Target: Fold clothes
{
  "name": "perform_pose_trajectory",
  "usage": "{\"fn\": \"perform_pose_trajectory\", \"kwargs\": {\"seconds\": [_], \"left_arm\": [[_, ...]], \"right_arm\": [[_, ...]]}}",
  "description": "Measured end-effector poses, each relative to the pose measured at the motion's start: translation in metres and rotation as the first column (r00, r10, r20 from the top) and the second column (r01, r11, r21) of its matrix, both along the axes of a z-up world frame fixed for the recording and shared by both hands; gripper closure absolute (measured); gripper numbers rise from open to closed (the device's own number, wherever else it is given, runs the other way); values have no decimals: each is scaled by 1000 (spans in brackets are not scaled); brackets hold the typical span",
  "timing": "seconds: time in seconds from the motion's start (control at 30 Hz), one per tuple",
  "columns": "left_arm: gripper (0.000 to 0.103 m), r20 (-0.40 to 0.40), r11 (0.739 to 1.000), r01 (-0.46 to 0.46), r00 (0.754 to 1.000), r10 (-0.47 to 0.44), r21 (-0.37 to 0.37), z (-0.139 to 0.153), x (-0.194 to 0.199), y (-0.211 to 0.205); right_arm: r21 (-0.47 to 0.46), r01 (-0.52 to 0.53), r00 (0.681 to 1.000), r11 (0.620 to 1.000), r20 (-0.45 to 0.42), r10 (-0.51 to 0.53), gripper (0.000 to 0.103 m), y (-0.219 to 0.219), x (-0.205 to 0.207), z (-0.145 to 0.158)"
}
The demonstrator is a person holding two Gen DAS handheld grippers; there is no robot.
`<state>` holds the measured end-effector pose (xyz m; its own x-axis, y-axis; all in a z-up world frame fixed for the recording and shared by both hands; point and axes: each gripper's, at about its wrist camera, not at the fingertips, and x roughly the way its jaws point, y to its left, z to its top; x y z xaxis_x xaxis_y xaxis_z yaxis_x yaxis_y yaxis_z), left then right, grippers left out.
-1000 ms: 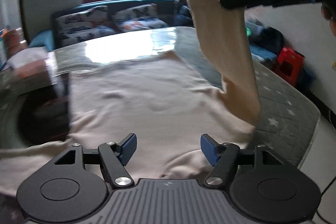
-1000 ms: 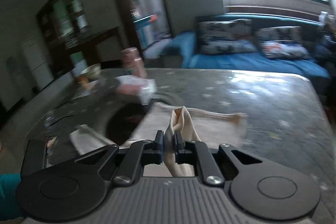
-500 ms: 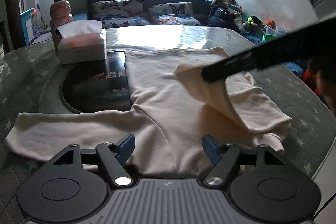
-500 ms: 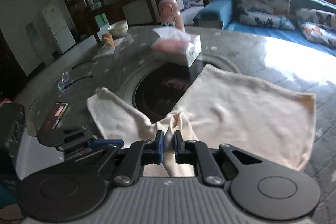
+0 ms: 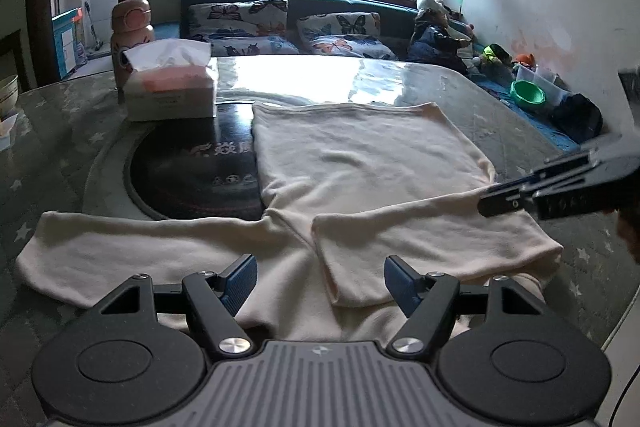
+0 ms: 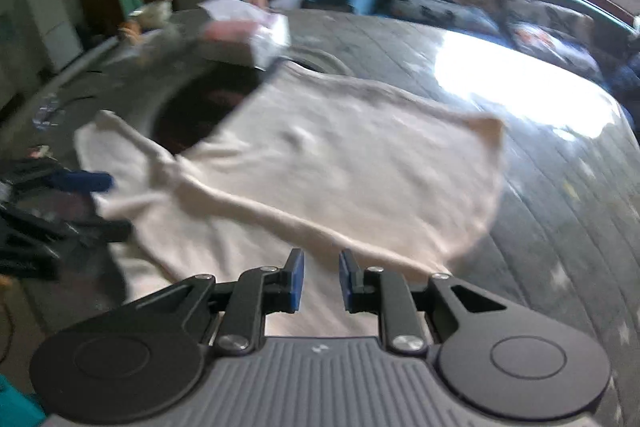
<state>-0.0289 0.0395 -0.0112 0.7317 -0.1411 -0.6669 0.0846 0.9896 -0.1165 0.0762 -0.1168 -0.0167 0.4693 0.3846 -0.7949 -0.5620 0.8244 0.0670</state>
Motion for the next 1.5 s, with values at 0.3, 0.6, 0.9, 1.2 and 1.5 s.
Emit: {"fn": "perform_pose_trajectory", "kwargs": {"seconds": [0.3,0.6,0.9,1.2,1.5], "left_arm": [[32,-11,999,6,1000,-6,34,-3,12,-13],[32,-26,998,-41,999,42,38,-5,15,-2],[32,-26,997,-64,998,66,53,-5,11,8],[32,-6,974,-220,975,220,57,1,4,51],[30,5,908,-411,911,412,76,0,-12,111]], "right_arm": [[-10,43,999,999,27,-43,85,-21,0,-9],[-19,52,997,998,51,-51,80,-21,5,-12],[-30,-39,998,999,54,41,76,9,-3,-11],[-42,-237,971,971,11,238,76,59,-31,-18],[-29,-281,959,959,28,281,74,93,-22,-17]]}}
